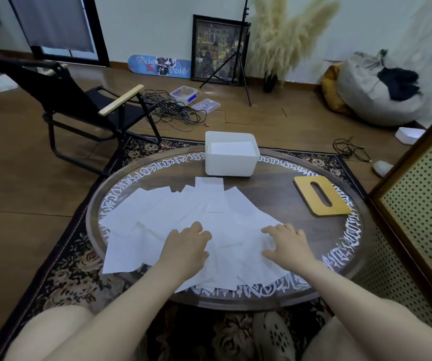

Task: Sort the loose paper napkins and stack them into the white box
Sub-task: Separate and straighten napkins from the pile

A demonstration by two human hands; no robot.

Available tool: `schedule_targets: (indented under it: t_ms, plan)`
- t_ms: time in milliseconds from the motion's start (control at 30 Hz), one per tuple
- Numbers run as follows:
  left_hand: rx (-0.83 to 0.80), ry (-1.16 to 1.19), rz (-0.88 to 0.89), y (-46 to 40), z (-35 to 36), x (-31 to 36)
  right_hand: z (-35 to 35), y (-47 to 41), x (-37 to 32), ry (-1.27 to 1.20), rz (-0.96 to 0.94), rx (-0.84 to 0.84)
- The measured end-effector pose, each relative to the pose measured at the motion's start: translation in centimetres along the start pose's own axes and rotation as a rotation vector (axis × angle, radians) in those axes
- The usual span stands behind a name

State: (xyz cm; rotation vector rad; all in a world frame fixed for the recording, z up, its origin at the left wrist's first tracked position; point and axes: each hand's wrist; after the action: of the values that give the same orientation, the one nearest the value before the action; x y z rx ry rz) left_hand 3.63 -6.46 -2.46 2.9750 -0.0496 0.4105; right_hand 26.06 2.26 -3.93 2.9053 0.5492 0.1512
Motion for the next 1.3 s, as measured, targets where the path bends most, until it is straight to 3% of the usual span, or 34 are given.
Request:
schedule_targets:
  t_ms: [400,667,867,1000,1133,1300]
  plan:
    - [-0.090,-0.043,0.060,-0.6,1.6,1.4,1.7,0.1,0.4,-0.256,0.187,-0.078]
    - [-0.091,0.040,0.045,-0.6,1.1,1.1,0.3,-0.4,0.7,-0.814,0.341,-0.144]
    - [-0.098,0.316,-0.074,-0.5,0.8,0.9,-0.5,-0.2,0.8,-1.043,0.385,-0.188]
    - [-0.110,0.793,-0.180,-0.8,1.0,1.0,-1.3,0.3,0.6,-1.252,0.389,-0.180]
    - [-0.182,1.126,-0.283,-0.7,0.8,1.7,-2.0,0.9,-0.5,-1.486,0.315,-0.196]
    - [-0.266,1.430,-0.384,-1.0,0.9,2.4,-2.3,1.1,-2.8,-1.551,0.173,-0.240]
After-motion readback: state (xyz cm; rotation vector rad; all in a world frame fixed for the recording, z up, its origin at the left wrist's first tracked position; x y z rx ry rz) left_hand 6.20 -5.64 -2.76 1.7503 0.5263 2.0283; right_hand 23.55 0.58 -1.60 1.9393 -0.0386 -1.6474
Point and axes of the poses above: each hand's wrist, its own y-axis away from the middle knuckle, its own z-axis out of the palm, x = y × z, and after that the axes turned 8 degrees about y, right-handed
